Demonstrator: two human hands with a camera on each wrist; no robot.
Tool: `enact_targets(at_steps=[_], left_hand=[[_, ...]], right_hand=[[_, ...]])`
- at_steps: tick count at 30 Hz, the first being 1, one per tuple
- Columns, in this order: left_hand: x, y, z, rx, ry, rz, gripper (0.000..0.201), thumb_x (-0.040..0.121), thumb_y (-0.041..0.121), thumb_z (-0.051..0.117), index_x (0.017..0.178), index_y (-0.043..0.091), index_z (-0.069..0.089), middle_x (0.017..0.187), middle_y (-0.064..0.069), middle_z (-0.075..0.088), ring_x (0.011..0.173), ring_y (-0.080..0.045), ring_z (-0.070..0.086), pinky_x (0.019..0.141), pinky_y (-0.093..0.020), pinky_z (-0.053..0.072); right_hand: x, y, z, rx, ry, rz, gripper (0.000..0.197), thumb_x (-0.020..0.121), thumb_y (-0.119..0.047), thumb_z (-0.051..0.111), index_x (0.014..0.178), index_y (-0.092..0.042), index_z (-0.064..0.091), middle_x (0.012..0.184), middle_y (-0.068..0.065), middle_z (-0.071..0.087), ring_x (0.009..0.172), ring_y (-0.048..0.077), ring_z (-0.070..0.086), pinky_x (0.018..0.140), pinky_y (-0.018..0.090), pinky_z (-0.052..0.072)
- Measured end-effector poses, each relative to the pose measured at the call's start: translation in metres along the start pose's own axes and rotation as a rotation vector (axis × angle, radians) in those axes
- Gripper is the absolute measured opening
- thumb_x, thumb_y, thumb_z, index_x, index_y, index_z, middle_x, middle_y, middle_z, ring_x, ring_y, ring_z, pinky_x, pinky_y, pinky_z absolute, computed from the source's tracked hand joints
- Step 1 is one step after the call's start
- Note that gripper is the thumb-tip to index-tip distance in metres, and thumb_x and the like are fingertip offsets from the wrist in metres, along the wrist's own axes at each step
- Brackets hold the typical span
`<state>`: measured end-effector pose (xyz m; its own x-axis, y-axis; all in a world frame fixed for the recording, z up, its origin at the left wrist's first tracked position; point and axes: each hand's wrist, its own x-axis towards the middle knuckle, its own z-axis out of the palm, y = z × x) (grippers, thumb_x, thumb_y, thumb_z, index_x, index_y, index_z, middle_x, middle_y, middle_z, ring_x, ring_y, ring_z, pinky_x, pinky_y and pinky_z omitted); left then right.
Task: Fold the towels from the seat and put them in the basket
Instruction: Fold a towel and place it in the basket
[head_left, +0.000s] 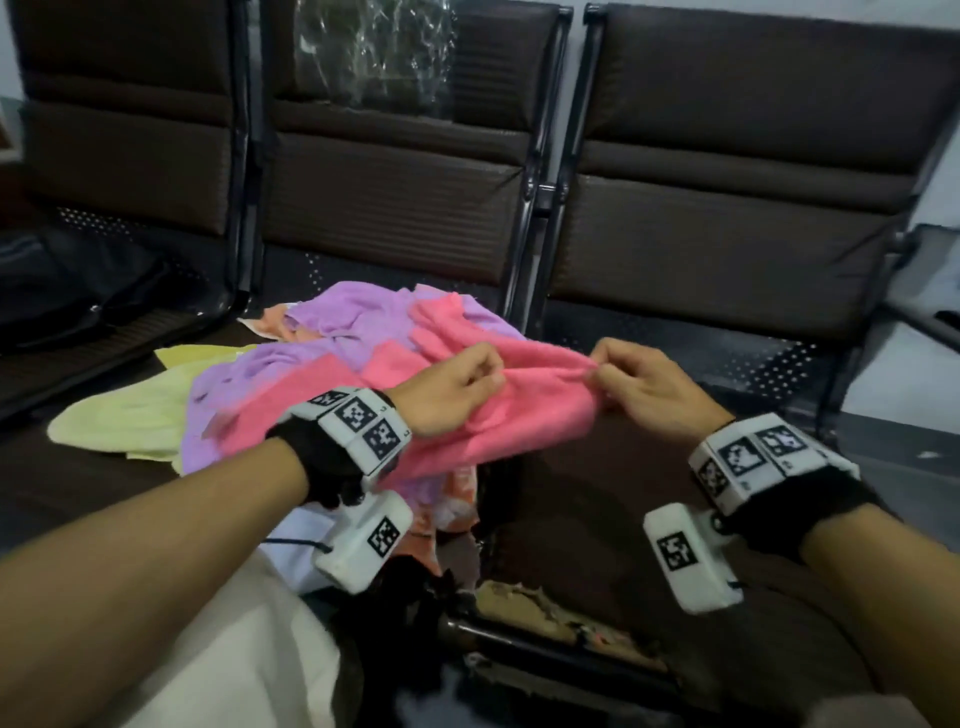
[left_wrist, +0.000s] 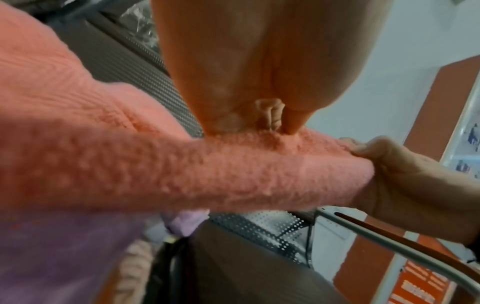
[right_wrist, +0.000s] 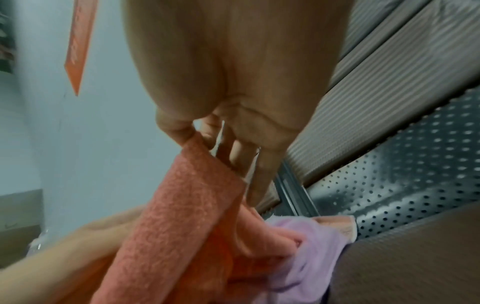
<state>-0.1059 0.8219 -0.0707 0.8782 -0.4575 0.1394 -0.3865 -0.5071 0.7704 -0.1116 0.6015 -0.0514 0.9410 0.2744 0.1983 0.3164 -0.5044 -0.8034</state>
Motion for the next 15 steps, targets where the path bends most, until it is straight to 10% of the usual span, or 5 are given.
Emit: enact_targets(at_steps=[8, 15], left_hand=[[0.037, 0.071, 0.066, -0.239, 0.151, 0.074, 0.009, 0.098, 0.021, 0.046, 0.099, 0.013, 0.051, 0.073, 0.005, 0.049, 0.060, 0.000, 0.042, 0.056, -0.009, 0.036], [0.056, 0.031, 0.085, -0.096, 0.095, -0.006, 0.017, 0.098, 0.023, 0.043, 0.106, 0.010, 0.051, 0.089, -0.010, 0.057, 0.079, -0.016, 0.048, 0.071, -0.028, 0.039]], right_hand=[[-0.042, 0.021, -0.059, 0.239, 0.543, -0.005, 0.025, 0.092, -0.014, 0.058, 0.068, -0.017, 0.051, 0.052, -0.015, 0.050, 0.047, -0.006, 0.041, 0.045, 0.009, 0.034], [-0.031, 0.043, -0.057, 0.261, 0.503, 0.138, 0.008, 0.089, -0.015, 0.064, 0.083, -0.011, 0.064, 0.064, -0.004, 0.059, 0.048, -0.006, 0.050, 0.046, 0.011, 0.038]])
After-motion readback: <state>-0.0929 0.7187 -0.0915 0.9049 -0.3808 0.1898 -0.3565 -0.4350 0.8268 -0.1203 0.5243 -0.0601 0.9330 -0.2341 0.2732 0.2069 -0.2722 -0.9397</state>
